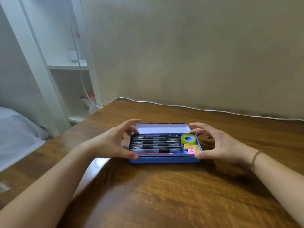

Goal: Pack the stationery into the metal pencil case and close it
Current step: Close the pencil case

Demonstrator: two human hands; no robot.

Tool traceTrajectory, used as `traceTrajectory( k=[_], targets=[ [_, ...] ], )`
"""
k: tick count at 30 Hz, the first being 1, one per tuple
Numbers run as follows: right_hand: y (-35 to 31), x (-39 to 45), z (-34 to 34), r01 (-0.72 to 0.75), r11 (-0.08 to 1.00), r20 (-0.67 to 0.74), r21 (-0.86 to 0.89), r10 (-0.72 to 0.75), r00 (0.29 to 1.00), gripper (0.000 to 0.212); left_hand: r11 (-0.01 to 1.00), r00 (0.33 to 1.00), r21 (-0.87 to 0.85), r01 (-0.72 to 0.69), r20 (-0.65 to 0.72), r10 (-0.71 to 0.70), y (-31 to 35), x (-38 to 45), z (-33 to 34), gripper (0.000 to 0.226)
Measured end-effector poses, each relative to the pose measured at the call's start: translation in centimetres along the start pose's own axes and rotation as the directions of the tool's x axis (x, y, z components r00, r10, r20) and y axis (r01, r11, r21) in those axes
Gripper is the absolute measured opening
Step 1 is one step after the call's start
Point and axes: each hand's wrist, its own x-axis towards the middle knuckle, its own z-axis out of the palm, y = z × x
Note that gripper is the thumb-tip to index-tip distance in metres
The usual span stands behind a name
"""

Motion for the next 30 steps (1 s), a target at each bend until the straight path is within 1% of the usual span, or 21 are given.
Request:
traceTrajectory(
  k=[3, 7, 9, 11, 12, 13, 15, 16, 17, 18, 19, 20, 22, 23, 25, 26, 27, 28, 29, 30],
  targets=[
    [0.2, -0.3, 0.1, 0.031, 0.998, -0.006, -0.051, -0.031, 0.999, 0.087, 1.000, 1.000, 0.023, 0.000, 0.016, 0.000, 0.1, -0.4, 0.1, 0.105],
    [0.5, -0.5, 0.5, 0.038, 0.988, 0.017, -0.148, -0.036, 0.999, 0.089, 0.997, 0.998, 0.054, 0.049, 0.026, -0.050, 0.2, -0.8, -0.1, 0.104],
    [0.9, -0.8, 1.0, 0.059, 0.962, 0.000, -0.266, -0.062, 0.998, 0.086, 0.994, 0.997, 0.088, 0.064, 0.032, -0.067, 0.5, -0.8, -0.2, 0.107],
    [1.1, -1.1, 1.6, 0.084, 0.896, -0.048, -0.435, -0.116, 0.992, 0.081, 0.988, 0.993, 0.119, 0.098, 0.058, -0.106, 0.8, -0.8, -0.2, 0.112],
    [1.1, -1.2, 1.9, 0.078, 0.873, -0.058, -0.482, -0.120, 0.991, 0.081, 0.987, 0.990, 0.119, 0.112, 0.075, -0.122, 0.8, -0.9, -0.2, 0.113],
    [1.2, -1.4, 2.1, 0.062, 0.870, -0.047, -0.489, -0.097, 0.994, 0.083, 0.988, 0.987, 0.102, 0.116, 0.096, -0.126, 0.9, -1.1, -0.1, 0.113],
    [1.1, -1.6, 2.2, 0.015, 0.916, 0.010, -0.402, -0.012, 1.000, 0.086, 0.992, 0.987, 0.008, 0.128, 0.094, -0.128, 0.8, -1.3, 0.2, 0.114],
    [1.3, -1.5, 2.2, -0.011, 0.946, 0.017, -0.324, 0.017, 1.000, 0.086, 0.984, 0.986, -0.073, 0.161, 0.051, -0.157, 0.8, -1.4, 0.5, 0.115],
    [1.2, -1.2, 2.1, -0.050, 0.973, -0.011, -0.225, 0.049, 0.999, 0.086, 0.960, 0.976, -0.185, 0.210, -0.011, -0.216, 1.1, -1.2, 0.8, 0.113],
    [1.1, -0.7, 2.1, -0.106, 0.988, -0.048, -0.112, 0.102, 0.994, 0.085, 0.913, 0.953, -0.303, 0.273, -0.047, -0.300, 1.3, -0.8, 1.0, 0.106],
    [0.8, -0.1, 2.2, -0.166, 0.986, -0.067, -0.001, 0.165, 0.984, 0.083, 0.852, 0.924, -0.407, 0.329, -0.047, -0.379, 1.8, -0.2, 1.1, 0.098],
    [0.5, 0.5, 2.4, -0.224, 0.970, -0.058, 0.098, 0.230, 0.971, 0.082, 0.801, 0.904, -0.472, 0.369, -0.020, -0.427, 2.1, 0.4, 1.3, 0.091],
    [-0.5, 1.3, 2.5, -0.272, 0.918, -0.039, 0.289, 0.295, 0.955, 0.085, 0.708, 0.888, -0.598, 0.374, 0.010, -0.460, 3.3, 1.0, 1.5, 0.075],
    [-0.9, 1.5, 2.5, -0.252, 0.884, -0.056, 0.393, 0.296, 0.953, 0.088, 0.647, 0.878, -0.672, 0.359, 0.008, -0.479, 3.8, 1.1, 1.6, 0.073],
    [-1.5, 1.2, 2.1, -0.180, 0.805, -0.111, 0.565, 0.290, 0.951, 0.090, 0.531, 0.857, -0.802, 0.274, -0.047, -0.513, 3.7, 1.3, 1.5, 0.085],
    [-1.6, 0.8, 1.9, -0.151, 0.775, -0.130, 0.613, 0.288, 0.949, 0.088, 0.485, 0.854, -0.845, 0.225, -0.069, -0.516, 3.5, 1.0, 1.3, 0.082],
    [-1.7, 0.3, 1.7, -0.128, 0.762, -0.141, 0.634, 0.277, 0.950, 0.086, 0.435, 0.859, -0.884, 0.172, -0.082, -0.505, 3.5, 0.5, 1.1, 0.073],
    [-1.5, -0.1, 1.6, -0.108, 0.763, -0.149, 0.637, 0.259, 0.954, 0.083, 0.418, 0.864, -0.897, 0.141, -0.094, -0.494, 3.4, 0.0, 1.0, 0.065],
    [-1.3, -0.5, 1.6, -0.086, 0.773, -0.160, 0.628, 0.237, 0.958, 0.079, 0.422, 0.871, -0.898, 0.128, -0.102, -0.481, 3.5, -0.7, 1.0, 0.059],
    [-1.0, -1.1, 1.7, -0.064, 0.795, -0.185, 0.604, 0.218, 0.958, 0.073, 0.475, 0.871, -0.870, 0.133, -0.126, -0.474, 3.4, -1.3, 1.2, 0.054]
  ],
)
